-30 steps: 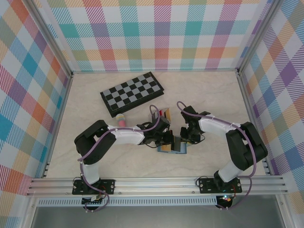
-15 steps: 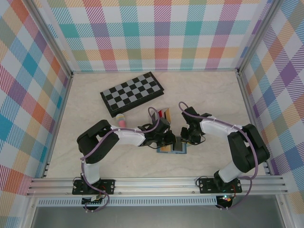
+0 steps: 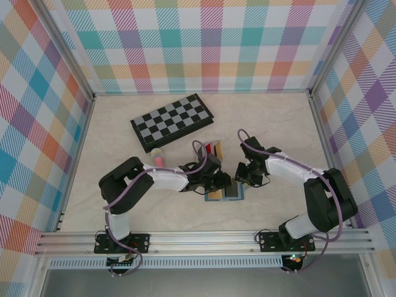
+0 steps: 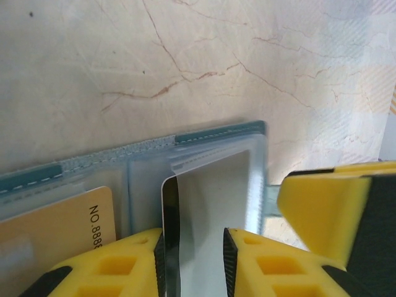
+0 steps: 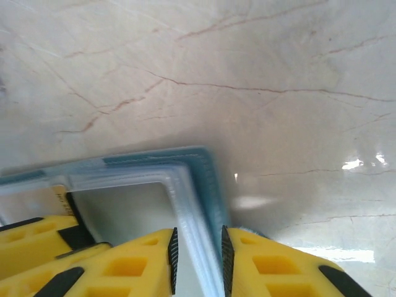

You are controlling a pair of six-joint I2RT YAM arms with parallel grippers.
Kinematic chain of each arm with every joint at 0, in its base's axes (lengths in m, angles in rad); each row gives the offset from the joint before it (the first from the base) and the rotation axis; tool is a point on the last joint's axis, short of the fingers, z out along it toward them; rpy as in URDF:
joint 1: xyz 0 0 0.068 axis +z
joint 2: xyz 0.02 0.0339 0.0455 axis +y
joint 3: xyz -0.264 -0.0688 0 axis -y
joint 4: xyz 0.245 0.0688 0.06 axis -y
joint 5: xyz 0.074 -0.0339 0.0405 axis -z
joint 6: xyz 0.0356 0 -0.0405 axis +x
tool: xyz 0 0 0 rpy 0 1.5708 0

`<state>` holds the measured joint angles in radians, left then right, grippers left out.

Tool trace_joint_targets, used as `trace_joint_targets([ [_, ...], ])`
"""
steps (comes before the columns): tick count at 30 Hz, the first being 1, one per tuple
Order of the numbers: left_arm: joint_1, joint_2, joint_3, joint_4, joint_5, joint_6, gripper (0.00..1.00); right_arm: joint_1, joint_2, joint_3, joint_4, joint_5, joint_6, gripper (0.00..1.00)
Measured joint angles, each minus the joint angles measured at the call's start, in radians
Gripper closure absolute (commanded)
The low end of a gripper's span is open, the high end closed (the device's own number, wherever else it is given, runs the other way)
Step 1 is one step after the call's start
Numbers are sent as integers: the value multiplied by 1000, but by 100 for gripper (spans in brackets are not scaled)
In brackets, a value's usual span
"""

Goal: Put the credit cards into the card holder
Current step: Insert the credit card into the card slot.

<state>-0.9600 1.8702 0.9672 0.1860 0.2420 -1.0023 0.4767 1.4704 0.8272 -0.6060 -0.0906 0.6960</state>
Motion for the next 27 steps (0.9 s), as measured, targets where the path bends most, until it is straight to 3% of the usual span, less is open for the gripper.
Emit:
trace_joint_targets([
  [6,-8,-29,-10,-9,-11,12,65,-6,-10,41,-10,0,-5,68],
  [10,-8,-104,-15,-64,-60,46,57,-6,-39,61,-31,4,-18,63],
  [18,14,-265,-15,-177,-155,107,60,-6,-40,200,-77,20,-71,62],
  [21,71,-332,-17,-261,-199,129,59,-5,-18,248,-82,2,-103,62],
  [27,309,-409,-40,-316,-206,139,58,39,95,417,-124,4,-167,61],
])
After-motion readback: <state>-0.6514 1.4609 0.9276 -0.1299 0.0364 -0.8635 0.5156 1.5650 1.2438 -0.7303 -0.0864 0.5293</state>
